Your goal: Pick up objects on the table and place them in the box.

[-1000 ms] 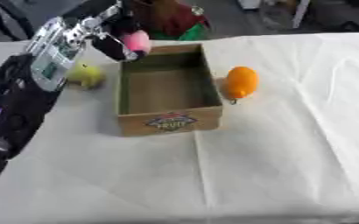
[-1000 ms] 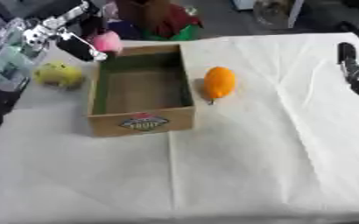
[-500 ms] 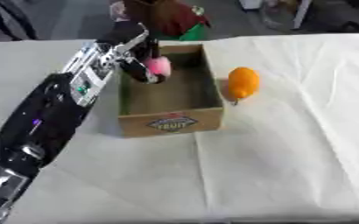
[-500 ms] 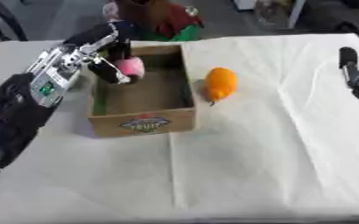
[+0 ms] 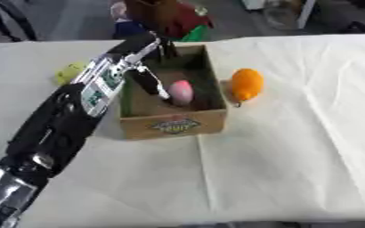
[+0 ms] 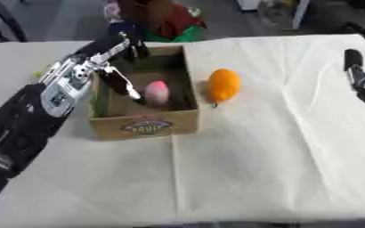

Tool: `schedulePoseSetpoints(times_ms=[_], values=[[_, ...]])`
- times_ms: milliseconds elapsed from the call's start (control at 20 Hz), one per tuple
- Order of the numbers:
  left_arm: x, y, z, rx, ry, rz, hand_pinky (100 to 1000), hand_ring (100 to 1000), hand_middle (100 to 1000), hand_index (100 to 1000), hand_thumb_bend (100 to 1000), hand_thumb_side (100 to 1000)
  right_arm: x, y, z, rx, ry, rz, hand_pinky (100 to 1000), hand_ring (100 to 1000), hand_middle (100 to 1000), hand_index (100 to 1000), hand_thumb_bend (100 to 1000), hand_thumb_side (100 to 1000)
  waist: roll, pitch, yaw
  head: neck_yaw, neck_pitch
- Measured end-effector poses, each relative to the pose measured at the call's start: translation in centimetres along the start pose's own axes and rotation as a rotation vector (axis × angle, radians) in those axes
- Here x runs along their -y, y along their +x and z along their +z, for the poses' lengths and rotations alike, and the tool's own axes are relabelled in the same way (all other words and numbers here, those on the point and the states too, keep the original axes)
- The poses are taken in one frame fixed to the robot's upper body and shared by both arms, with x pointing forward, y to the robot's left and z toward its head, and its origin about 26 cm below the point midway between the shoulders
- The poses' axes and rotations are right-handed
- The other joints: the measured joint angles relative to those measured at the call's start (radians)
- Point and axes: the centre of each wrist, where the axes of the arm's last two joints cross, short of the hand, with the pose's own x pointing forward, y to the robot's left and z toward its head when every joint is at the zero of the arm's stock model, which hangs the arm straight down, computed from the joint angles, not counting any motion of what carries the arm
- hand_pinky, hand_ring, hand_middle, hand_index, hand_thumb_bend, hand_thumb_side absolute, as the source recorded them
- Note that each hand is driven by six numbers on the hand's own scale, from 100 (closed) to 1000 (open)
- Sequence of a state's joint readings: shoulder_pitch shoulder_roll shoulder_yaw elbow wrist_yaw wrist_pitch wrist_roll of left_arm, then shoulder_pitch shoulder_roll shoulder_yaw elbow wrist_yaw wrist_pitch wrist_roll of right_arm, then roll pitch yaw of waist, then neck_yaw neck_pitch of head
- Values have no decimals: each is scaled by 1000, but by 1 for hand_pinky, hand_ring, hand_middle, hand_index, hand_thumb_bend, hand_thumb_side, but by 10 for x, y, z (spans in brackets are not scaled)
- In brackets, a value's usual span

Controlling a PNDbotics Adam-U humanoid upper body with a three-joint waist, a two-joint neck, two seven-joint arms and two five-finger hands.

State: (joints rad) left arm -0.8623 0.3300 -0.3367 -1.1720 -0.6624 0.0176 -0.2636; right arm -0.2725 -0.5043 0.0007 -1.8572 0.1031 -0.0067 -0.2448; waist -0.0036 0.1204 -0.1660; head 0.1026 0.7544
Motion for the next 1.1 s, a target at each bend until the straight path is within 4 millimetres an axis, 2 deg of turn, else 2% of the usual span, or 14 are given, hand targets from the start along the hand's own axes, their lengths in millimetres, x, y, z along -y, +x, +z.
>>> schedulePoseSetpoints(times_ms=[50,250,350,550,800,1100], values=[[-2,1,1,6,5,1,738,699,736,785,1000,221,0,-1,0,-2,0,0,491,631,661,814,327,100,1,0,2,-1,0],[-13,5,10,42,44,20,750,729,768,798,1000,240,0,-1,0,-3,0,1,491,631,661,814,327,100,2,0,8,-7,-3],[-23,7,18,61,77,36,744,701,747,786,1000,255,0,-1,0,-3,0,1,492,631,661,814,326,100,3,0,9,-9,-6],[-56,2,45,76,181,69,732,651,693,767,946,199,0,-2,1,-9,1,2,492,630,660,813,326,100,8,0,17,-22,-7],[-89,-25,83,-17,265,47,752,671,707,774,886,113,1,-4,2,-15,-1,4,492,630,659,813,326,100,13,0,21,-34,-7],[-101,-69,106,-184,223,-57,780,693,717,782,815,100,1,-5,2,-17,-2,5,491,629,658,813,326,100,14,-1,21,-37,-8]])
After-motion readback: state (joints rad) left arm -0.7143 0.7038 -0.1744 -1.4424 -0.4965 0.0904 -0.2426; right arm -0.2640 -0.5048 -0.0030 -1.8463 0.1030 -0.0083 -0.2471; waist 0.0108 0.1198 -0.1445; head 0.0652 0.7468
